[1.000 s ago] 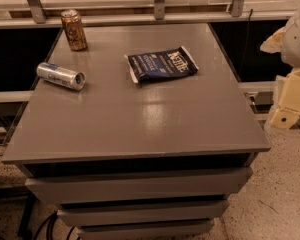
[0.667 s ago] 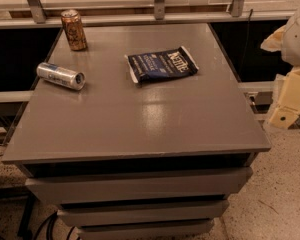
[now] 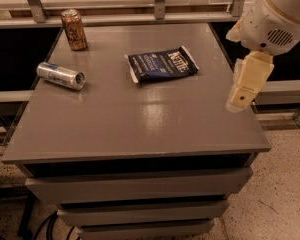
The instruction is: Pick redbull can
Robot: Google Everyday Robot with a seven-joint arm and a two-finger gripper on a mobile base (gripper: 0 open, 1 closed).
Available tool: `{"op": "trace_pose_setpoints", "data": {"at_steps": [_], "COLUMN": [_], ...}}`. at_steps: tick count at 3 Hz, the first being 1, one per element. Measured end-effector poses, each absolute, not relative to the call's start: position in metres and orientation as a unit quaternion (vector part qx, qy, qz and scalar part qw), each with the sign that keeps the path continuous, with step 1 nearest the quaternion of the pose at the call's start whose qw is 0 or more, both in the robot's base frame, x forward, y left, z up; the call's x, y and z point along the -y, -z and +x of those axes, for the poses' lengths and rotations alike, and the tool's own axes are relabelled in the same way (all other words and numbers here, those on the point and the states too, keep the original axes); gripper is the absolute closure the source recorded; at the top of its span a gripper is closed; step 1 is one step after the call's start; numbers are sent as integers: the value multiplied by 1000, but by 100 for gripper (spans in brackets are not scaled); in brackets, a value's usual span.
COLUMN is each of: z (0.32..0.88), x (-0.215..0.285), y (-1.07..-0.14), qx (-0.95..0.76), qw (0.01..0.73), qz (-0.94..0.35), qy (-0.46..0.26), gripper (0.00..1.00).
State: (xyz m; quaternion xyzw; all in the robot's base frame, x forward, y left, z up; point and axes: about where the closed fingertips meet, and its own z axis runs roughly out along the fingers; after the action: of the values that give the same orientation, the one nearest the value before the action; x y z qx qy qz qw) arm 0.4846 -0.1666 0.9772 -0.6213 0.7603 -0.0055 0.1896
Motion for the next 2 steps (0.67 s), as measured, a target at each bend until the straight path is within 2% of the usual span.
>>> {"op": "trace_pose_setpoints", "data": {"at_steps": [2], "z": [530], "x": [111], "y": [-971], "qx": [-753], "qw": [197], "qz": [-628], "qy": [-18], "gripper": [0]}}
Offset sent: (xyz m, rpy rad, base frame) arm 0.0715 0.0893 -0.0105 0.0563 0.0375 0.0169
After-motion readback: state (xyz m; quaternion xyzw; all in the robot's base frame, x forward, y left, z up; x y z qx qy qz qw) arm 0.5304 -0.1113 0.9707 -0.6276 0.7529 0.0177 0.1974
